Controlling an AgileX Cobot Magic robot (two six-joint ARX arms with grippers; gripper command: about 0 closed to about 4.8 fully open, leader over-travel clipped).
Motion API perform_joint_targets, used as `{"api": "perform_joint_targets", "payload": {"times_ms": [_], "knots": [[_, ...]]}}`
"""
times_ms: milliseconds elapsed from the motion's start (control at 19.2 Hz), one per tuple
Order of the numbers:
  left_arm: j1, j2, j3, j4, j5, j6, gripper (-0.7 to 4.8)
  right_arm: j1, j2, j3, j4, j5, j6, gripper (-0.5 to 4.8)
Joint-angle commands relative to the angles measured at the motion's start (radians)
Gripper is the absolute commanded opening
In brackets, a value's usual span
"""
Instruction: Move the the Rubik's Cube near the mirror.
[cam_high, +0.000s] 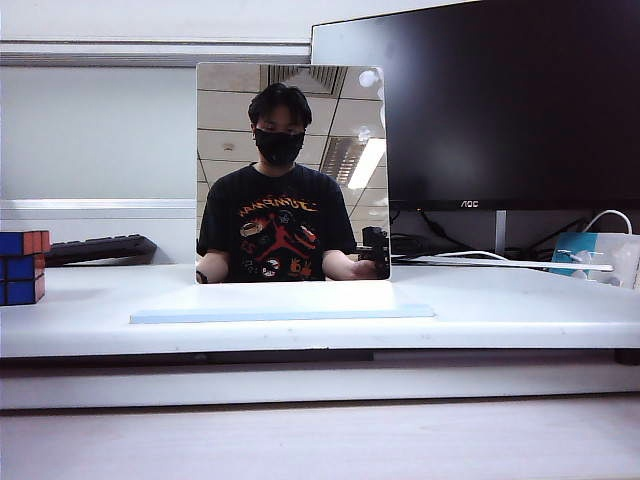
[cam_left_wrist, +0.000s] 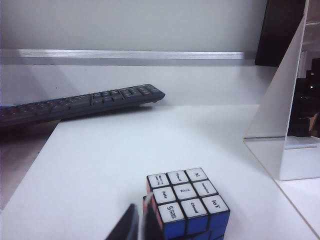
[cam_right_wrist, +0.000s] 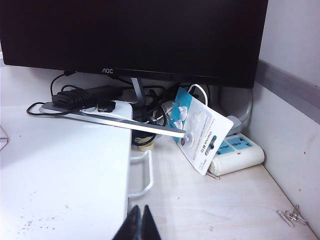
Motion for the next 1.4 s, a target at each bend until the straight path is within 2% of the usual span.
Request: {"api": "perform_joint_targets", "payload": {"times_ms": [52,312,364,416,468,572,780,884,988,1092,1144,1196,1300,1404], "knots": [[0.001,0.000,0.001,0.013,0.003,0.004,0.28,0.001,0.000,-0.005,0.013,0.001,-0.001,0.00],[0.001,0.000,0.001,0.013,0.003,0.004,0.28,0.002,0.000,-0.005,0.013,-0.007,0.000,0.00],[0.001,0.000,0.001,0.013,0.003,0.004,0.28,0.001,0.000,-0.005,0.013,-0.047,0.001,-0.01],[0.001,0.000,0.001,0.013,0.003,0.004,0.28,0.001,0.000,-0.005,0.014,-0.102,0.003,-0.01],[0.001,0.000,0.001,0.013,0.003,0.004,0.28,0.002,0.000,-0.005,0.013,-0.248,0.003,-0.01],[0.001,0.000,0.001,0.013,0.003,0.004,0.28,0.004,0.000,-0.005,0.008,-0.445,0.007,-0.01],[0.001,0.000,0.001,0.013,0.005,0.000,0.28,0.054,0.000,-0.005,-0.059,-0.669,0.026,-0.01],[0.001,0.000,0.001,0.014,0.012,-0.026,0.28,0.097,0.000,-0.005,-0.070,-0.696,0.026,-0.01],[0.001,0.000,0.001,0.007,0.049,-0.117,0.26,0.146,0.000,-0.005,-0.060,-0.663,0.021,-0.01],[0.001,0.000,0.002,-0.047,0.095,-0.154,0.34,0.172,0.000,-0.005,-0.060,-0.642,0.021,-0.01],[0.000,0.000,0.002,-0.084,0.124,-0.156,1.82,0.172,0.000,-0.005,-0.060,-0.642,0.021,-0.01],[0.000,0.000,0.002,-0.113,0.133,-0.159,4.79,0.172,0.000,-0.005,-0.060,-0.642,0.021,-0.01],[0.000,0.000,0.002,-0.135,0.165,-0.180,4.79,0.172,0.000,-0.005,-0.060,-0.620,0.020,-0.01],[-0.001,0.000,0.002,-0.093,0.207,-0.180,4.79,0.174,0.000,-0.005,-0.060,-0.599,0.020,-0.01]]}}
